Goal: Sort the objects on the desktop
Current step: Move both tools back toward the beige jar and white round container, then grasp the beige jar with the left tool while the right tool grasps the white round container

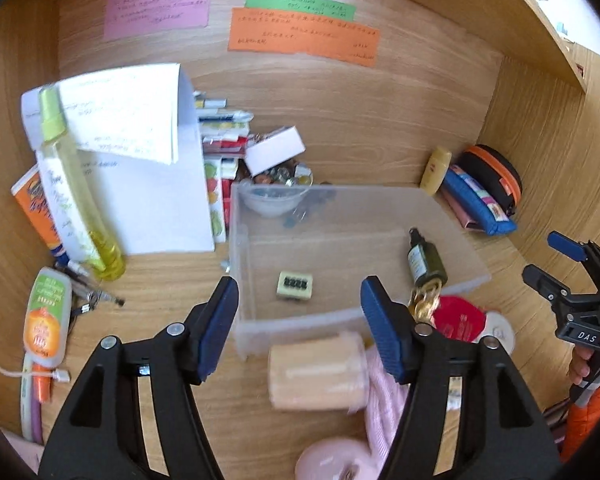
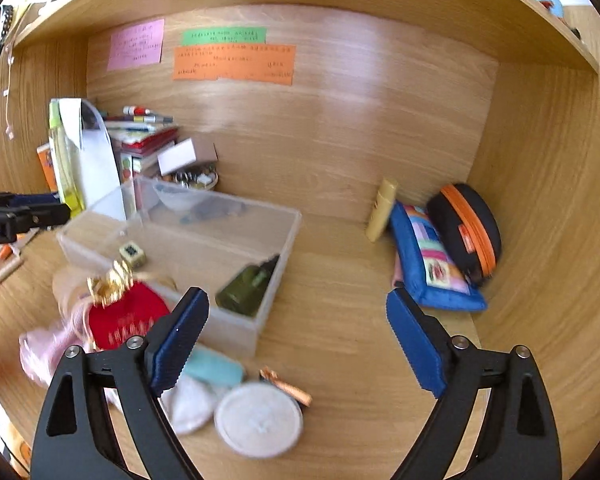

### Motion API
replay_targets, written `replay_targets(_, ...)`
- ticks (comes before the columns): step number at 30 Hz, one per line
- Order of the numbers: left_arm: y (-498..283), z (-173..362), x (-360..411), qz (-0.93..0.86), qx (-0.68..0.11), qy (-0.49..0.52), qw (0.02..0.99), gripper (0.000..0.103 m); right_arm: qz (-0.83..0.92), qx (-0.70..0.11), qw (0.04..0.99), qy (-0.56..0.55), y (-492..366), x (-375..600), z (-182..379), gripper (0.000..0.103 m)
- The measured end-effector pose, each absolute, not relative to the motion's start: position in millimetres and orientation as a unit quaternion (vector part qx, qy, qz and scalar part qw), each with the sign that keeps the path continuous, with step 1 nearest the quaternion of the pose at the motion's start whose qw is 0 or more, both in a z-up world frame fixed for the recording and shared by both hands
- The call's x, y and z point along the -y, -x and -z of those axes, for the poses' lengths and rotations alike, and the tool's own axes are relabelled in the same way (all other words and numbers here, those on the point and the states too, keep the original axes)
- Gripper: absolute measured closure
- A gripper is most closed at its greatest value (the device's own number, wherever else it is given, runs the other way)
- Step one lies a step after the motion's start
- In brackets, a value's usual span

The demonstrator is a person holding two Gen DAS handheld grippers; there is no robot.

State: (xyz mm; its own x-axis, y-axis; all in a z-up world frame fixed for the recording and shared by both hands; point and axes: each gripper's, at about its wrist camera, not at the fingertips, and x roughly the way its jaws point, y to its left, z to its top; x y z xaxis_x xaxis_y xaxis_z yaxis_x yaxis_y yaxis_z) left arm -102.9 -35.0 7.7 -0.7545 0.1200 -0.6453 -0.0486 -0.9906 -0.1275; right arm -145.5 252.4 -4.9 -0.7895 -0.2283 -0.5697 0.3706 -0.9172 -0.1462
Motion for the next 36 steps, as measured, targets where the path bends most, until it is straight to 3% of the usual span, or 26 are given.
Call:
replay_targets(14, 86, 32, 29, -0.908, 0.064, 0.411, 0.05, 0.04, 0.916, -0.091, 0.178, -0.347, 125, -276, 48, 0.014)
replay_targets(22, 87, 47, 19, -0.898, 0.069, 0.43, 0.061, 0.031, 0.897, -0.061, 0.205, -0.387, 123, -276, 68, 0.014)
replay_targets(36, 86, 61, 34, -0.892, 0.063, 0.446, 0.039, 0.029, 0.885, -0.09, 0.191, -0.415, 132, -272, 90, 0.014)
